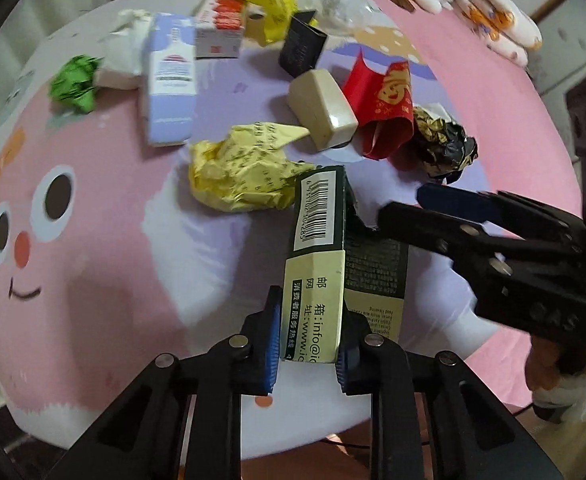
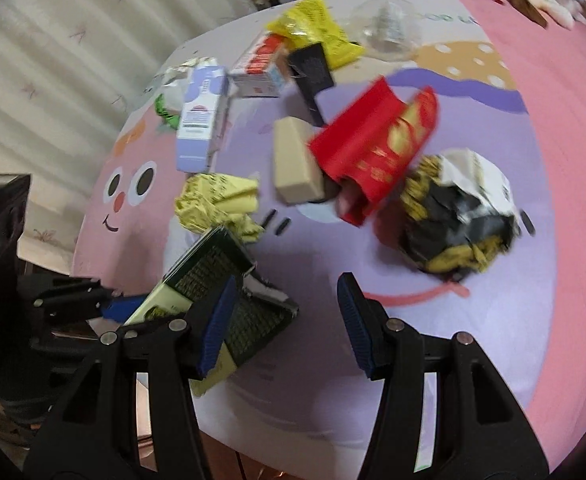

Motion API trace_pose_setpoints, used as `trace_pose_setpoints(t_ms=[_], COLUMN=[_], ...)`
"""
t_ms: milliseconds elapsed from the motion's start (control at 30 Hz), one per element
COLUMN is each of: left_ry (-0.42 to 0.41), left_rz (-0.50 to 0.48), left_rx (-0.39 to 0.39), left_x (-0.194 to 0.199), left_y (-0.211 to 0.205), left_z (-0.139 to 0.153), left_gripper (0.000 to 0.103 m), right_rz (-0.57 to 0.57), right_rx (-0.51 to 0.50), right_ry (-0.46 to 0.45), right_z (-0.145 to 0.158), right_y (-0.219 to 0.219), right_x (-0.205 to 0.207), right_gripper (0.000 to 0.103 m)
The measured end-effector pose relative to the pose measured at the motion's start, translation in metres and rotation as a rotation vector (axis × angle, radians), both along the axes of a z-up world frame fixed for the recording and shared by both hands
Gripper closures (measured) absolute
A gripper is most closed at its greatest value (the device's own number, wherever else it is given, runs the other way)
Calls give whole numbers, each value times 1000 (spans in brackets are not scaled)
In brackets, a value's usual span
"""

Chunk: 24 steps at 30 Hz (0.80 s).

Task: Collect trash
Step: 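Grasp the green-and-cream box with the left tool, then grasp the crumpled yellow paper with the right tool while the left tool holds the box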

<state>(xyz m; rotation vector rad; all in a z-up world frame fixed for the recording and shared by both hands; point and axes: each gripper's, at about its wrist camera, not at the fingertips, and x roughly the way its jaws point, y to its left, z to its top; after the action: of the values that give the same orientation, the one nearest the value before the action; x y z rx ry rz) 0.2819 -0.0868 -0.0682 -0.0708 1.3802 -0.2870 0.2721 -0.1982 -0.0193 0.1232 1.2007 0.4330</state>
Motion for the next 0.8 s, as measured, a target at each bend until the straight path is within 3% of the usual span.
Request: trace_pose_setpoints(t_ms=[167,467,667,800], left_ry=[-41,-118,-142,-147], left_rz=[78,293,403,437], left_rx=[9,51,68,112], left_x=[-20,-37,-43,-43], left_y=[14,91,129,139], left_z=[14,44,56,55], left_gripper=[82,83,83,83], right_rz=[64,168,284,352], right_rx=[10,-41,-147,-227], right_ry=[-10,-87,-195,-204], right_z=[2,8,9,-5], right_y=[23,68,102,121], right_x=[7,23,32,39], right_gripper=[52,53,49,47])
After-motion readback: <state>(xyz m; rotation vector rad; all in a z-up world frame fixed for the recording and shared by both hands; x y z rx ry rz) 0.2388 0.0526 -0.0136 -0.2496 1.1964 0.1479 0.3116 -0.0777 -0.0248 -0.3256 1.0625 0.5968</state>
